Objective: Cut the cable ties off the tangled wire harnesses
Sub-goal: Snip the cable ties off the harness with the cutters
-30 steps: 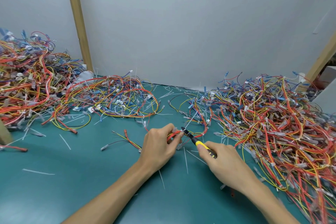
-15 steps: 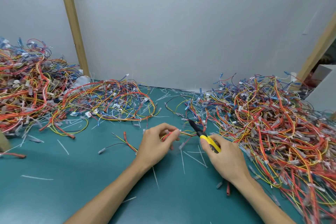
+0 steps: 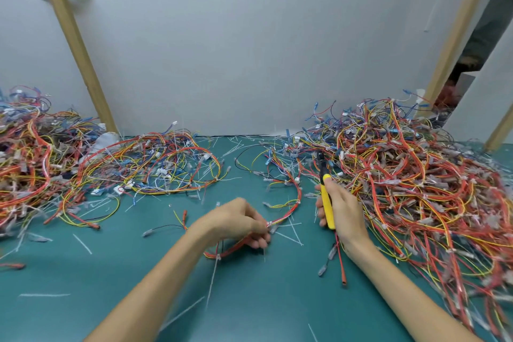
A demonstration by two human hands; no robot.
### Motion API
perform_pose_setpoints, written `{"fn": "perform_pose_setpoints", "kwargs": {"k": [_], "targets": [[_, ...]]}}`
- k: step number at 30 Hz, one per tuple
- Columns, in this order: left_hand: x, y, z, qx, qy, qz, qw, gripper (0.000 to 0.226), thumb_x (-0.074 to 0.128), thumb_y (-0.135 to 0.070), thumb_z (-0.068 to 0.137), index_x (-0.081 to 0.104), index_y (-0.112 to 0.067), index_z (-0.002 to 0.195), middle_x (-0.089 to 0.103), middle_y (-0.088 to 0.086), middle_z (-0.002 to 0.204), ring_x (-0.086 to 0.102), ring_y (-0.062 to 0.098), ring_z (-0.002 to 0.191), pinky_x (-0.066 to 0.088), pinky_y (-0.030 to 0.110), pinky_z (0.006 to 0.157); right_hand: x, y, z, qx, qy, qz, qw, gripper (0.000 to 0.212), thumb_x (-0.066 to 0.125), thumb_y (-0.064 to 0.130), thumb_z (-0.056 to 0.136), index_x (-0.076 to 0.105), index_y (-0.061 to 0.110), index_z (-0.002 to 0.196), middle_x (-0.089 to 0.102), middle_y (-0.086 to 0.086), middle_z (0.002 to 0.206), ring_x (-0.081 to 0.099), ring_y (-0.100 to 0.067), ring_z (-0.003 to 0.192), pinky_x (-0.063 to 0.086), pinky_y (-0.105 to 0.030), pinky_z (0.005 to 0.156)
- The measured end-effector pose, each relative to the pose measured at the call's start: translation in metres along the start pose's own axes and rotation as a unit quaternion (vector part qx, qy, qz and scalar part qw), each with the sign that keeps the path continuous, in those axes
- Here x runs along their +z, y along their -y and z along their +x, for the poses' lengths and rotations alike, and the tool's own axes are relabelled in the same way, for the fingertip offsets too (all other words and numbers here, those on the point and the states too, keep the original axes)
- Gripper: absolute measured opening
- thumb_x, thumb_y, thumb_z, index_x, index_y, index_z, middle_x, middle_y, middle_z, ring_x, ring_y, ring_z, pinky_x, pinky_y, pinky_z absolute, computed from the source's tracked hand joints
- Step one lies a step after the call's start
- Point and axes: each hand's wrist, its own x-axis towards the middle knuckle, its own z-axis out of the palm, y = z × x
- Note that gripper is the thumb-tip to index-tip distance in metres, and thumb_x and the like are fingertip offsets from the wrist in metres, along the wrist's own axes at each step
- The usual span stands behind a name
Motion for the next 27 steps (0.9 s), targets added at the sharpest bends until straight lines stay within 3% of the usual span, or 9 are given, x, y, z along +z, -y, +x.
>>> {"fn": "perform_pose_setpoints", "kwargs": {"k": [2,5,10,12,14,17,20,23,27], "targets": [[0.002,-0.008,0.005,0.001,0.029,-0.037,0.999,0.011,0.052,0.005,0.094,0.062,0.007,0.092,0.069,0.013,0.082,0.068,0.011,0.061,0.056,0.019,0.062,-0.001,0.0,0.0,0.001,-0.005,0.01,1.0,0.037,0.047,0.042,0.101,0.068,0.012,0.094,0.059,-0.008,0.069,0.054,-0.017,0.054,0.046,-0.032,0.046],[0.01,-0.013,0.024,0.004,-0.064,-0.215,0.975,0.019,0.045,0.008,0.098,0.058,0.007,0.084,0.064,0.016,0.082,0.07,0.016,0.062,0.059,0.02,0.061,0.0,-0.001,0.0,-0.013,-0.011,0.004,1.0,0.035,0.047,0.041,0.102,0.068,0.013,0.095,0.059,-0.009,0.071,0.055,-0.018,0.055,0.046,-0.033,0.047],[0.017,-0.013,0.053,0.094,-0.195,-0.489,0.845,0.018,0.037,0.005,0.102,0.054,0.007,0.098,0.062,0.018,0.093,0.065,0.019,0.083,0.055,0.024,0.083,0.002,-0.002,-0.003,-0.049,-0.004,-0.031,0.998,0.032,0.049,0.042,0.099,0.064,0.016,0.09,0.058,-0.006,0.072,0.053,-0.011,0.053,0.046,-0.031,0.045],[0.016,-0.006,0.055,0.117,-0.185,-0.354,0.909,0.019,0.042,-0.006,0.103,0.059,0.001,0.103,0.066,0.019,0.103,0.067,0.016,0.087,0.057,0.023,0.083,0.003,-0.002,-0.004,-0.072,0.001,-0.07,0.995,0.033,0.049,0.047,0.097,0.064,0.019,0.087,0.059,0.0,0.068,0.054,-0.01,0.052,0.048,-0.038,0.05],[0.007,0.0,0.049,0.128,-0.16,-0.027,0.978,0.029,0.043,-0.021,0.104,0.068,-0.007,0.104,0.07,0.015,0.102,0.066,0.017,0.09,0.052,0.024,0.086,0.003,-0.003,-0.005,-0.092,0.005,-0.093,0.991,0.035,0.048,0.05,0.095,0.063,0.021,0.084,0.06,0.002,0.066,0.056,-0.011,0.054,0.05,-0.045,0.057],[-0.012,-0.008,0.028,0.171,-0.188,0.318,0.914,0.035,0.043,-0.032,0.103,0.069,-0.011,0.113,0.071,0.005,0.095,0.065,0.024,0.093,0.043,0.027,0.078,0.004,-0.005,-0.006,-0.102,0.013,-0.115,0.988,0.033,0.05,0.054,0.096,0.063,0.025,0.087,0.062,-0.002,0.071,0.06,-0.023,0.064,0.052,-0.053,0.065],[-0.033,-0.014,-0.005,0.263,-0.264,0.284,0.884,0.027,0.047,-0.014,0.101,0.061,-0.01,0.124,0.07,0.002,0.115,0.064,0.015,0.104,0.047,0.027,0.09,0.006,-0.006,-0.007,-0.118,0.016,-0.146,0.982,0.038,0.046,0.061,0.09,0.062,0.027,0.085,0.062,-0.007,0.072,0.059,-0.03,0.068,0.052,-0.053,0.064],[-0.055,-0.003,-0.045,0.276,-0.308,0.298,0.86,0.026,0.055,0.007,0.086,0.062,-0.013,0.103,0.068,-0.005,0.094,0.06,0.007,0.085,0.047,0.026,0.076,0.006,-0.009,-0.007,-0.116,0.012,-0.154,0.981,0.042,0.044,0.069,0.086,0.061,0.031,0.084,0.062,-0.007,0.071,0.059,-0.028,0.066,0.052,-0.053,0.063],[-0.047,0.028,-0.089,0.247,-0.157,0.342,0.893,0.036,0.064,-0.002,0.082,0.061,-0.029,0.105,0.067,-0.018,0.1,0.061,0.003,0.095,0.046,0.023,0.08,0.007,-0.01,-0.007,-0.112,0.014,-0.166,0.98,0.04,0.043,0.07,0.086,0.061,0.035,0.085,0.062,-0.006,0.071,0.059,-0.027,0.067,0.053,-0.053,0.064]]}}
